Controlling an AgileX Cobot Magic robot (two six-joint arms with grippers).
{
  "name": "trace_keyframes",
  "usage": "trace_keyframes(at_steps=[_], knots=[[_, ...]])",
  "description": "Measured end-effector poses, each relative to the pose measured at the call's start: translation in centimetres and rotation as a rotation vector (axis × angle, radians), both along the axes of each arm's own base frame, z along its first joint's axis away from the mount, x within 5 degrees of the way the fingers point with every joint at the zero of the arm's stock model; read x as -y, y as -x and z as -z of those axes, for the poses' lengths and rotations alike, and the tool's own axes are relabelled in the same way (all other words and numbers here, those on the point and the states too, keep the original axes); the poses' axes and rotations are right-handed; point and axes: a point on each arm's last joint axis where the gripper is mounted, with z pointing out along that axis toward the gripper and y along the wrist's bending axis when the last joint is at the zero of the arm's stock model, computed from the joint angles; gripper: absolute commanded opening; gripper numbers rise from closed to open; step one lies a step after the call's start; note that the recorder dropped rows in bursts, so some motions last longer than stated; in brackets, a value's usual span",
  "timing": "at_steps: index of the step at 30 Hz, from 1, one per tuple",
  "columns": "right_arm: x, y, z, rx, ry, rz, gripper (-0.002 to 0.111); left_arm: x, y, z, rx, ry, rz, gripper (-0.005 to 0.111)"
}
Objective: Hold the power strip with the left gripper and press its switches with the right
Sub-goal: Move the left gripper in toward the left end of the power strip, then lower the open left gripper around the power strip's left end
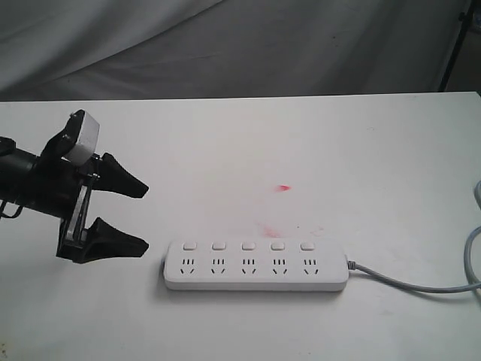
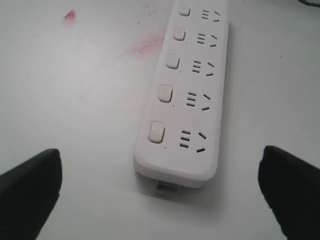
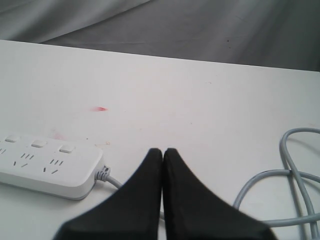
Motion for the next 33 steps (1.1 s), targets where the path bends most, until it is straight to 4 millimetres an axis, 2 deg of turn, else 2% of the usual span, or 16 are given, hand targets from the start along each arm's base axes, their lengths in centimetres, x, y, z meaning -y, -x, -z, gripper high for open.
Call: trace_keyframes(at_steps=[6, 13, 18, 22, 33], knots=[[0.0, 0.0, 0.0, 0.000, 0.000, 0.000, 0.000, 0.6, 0.0, 0.7, -0.027, 0.008, 0.020, 0.102], [0.0, 0.0, 0.0, 0.000, 0.000, 0.000, 0.000, 3.3, 0.6, 1.2, 0.010, -0.067, 0.114, 0.102], [0.0, 0.0, 0.0, 0.000, 0.000, 0.000, 0.000, 4.4, 0.8, 1.9, 0.037, -0.130, 0.143, 0.102], [0.0, 0.0, 0.0, 0.000, 0.000, 0.000, 0.000, 4.5, 0.2, 3.4, 0.016, -0.153, 0.140, 0.102], [0.0, 0.0, 0.0, 0.000, 0.000, 0.000, 0.000, 4.9, -0.9, 5.5, -0.033, -0.144, 0.129, 0.102]])
